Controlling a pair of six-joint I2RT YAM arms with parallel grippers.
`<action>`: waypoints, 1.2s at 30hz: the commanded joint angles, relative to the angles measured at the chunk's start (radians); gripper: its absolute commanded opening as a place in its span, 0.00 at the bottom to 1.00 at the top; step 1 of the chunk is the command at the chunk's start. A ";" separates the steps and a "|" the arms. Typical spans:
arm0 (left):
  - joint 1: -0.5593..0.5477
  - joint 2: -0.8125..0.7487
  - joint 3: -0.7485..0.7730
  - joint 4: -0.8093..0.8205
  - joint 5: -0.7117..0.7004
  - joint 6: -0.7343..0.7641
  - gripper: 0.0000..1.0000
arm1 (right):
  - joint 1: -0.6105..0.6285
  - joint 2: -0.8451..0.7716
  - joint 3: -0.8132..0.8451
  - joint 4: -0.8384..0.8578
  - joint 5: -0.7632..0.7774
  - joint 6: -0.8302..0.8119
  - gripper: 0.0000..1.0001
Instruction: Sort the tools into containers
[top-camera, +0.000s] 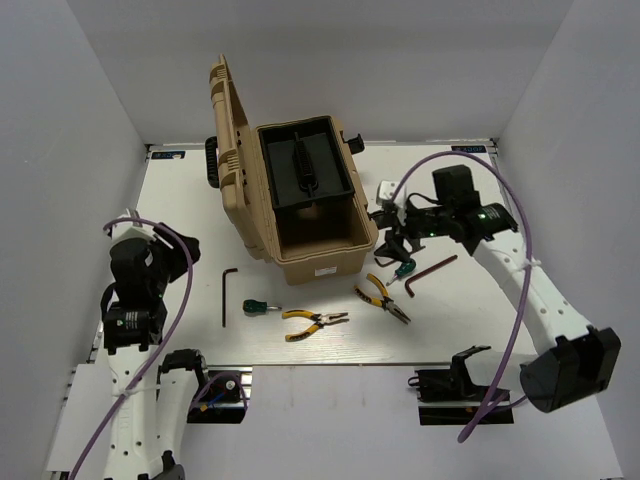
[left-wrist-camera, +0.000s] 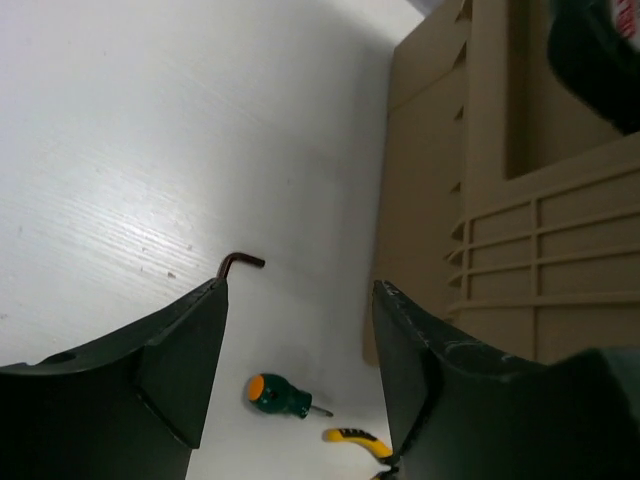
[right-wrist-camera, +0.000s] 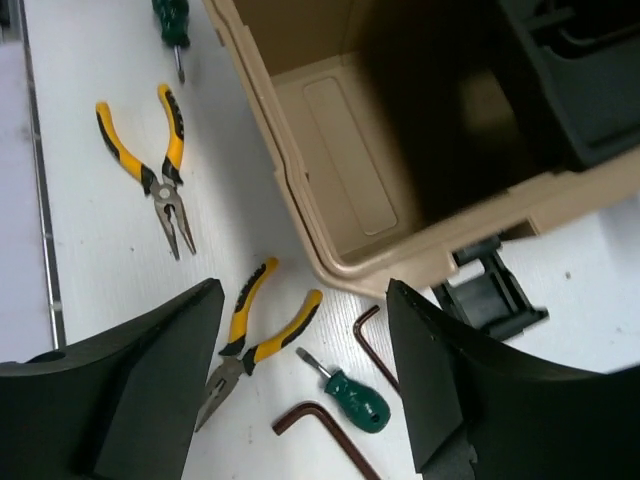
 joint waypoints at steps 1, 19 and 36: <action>-0.003 -0.028 -0.055 0.001 0.068 0.004 0.70 | 0.084 0.064 0.067 0.019 0.089 -0.119 0.73; -0.003 -0.098 -0.155 -0.008 0.098 0.004 0.73 | 0.366 0.291 0.092 0.019 0.416 -0.303 0.61; -0.003 -0.126 -0.184 -0.038 0.107 0.004 0.73 | 0.488 0.461 0.216 0.050 0.550 -0.224 0.07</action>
